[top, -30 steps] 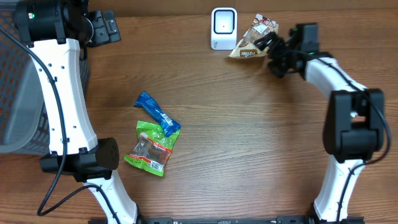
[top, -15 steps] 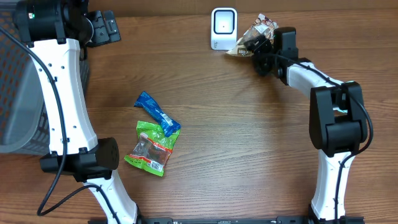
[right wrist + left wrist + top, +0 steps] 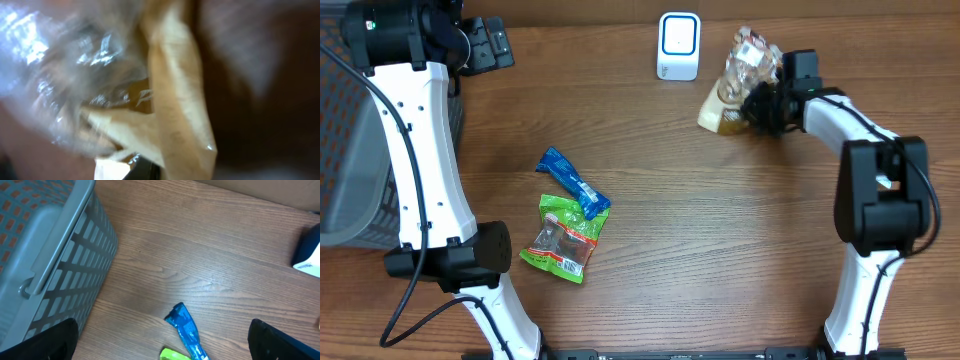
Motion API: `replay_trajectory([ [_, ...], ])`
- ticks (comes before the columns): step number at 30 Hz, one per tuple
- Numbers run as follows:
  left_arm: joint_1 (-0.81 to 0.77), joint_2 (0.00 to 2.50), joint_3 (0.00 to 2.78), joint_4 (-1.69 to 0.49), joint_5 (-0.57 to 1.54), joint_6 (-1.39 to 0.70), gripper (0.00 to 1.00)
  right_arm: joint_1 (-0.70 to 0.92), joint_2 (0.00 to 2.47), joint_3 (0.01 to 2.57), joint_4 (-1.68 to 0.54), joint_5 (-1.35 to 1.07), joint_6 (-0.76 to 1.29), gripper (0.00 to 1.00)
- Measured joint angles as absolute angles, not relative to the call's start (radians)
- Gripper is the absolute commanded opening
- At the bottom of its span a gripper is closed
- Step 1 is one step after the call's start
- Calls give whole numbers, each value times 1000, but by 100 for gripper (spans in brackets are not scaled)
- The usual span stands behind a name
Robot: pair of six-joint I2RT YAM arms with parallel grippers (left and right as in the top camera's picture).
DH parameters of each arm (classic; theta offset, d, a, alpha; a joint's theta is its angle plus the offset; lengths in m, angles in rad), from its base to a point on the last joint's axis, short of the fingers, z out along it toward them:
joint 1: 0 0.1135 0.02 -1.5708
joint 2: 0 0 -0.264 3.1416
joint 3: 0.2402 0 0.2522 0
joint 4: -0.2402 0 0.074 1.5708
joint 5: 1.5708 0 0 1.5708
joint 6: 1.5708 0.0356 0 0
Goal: Scan the item barcode
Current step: 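Lower the beige bag to the table and open the right gripper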
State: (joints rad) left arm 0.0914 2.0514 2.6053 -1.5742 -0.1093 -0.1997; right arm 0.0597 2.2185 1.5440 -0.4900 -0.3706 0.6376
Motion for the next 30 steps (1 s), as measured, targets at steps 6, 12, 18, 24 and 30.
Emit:
replay_trajectory([
  [6,91,2051,2605,-1574,-110,-200,100,67,2112,1542,-816,-329,400,4],
  [12,91,2051,2605,-1575,-110,-200,100,152,2103,1537,-1013,-301,226,74],
  [18,91,2051,2605,-1575,-110,-200,100,187,2103,1537,-1032,-275,213,80],
  [24,91,2051,2605,-1574,-110,-200,100,73,2103,1595,-1030,-342,120,92],
  [30,91,2051,2605,-1574,-110,-200,100,17,2103,1625,-930,-405,-12,99],
])
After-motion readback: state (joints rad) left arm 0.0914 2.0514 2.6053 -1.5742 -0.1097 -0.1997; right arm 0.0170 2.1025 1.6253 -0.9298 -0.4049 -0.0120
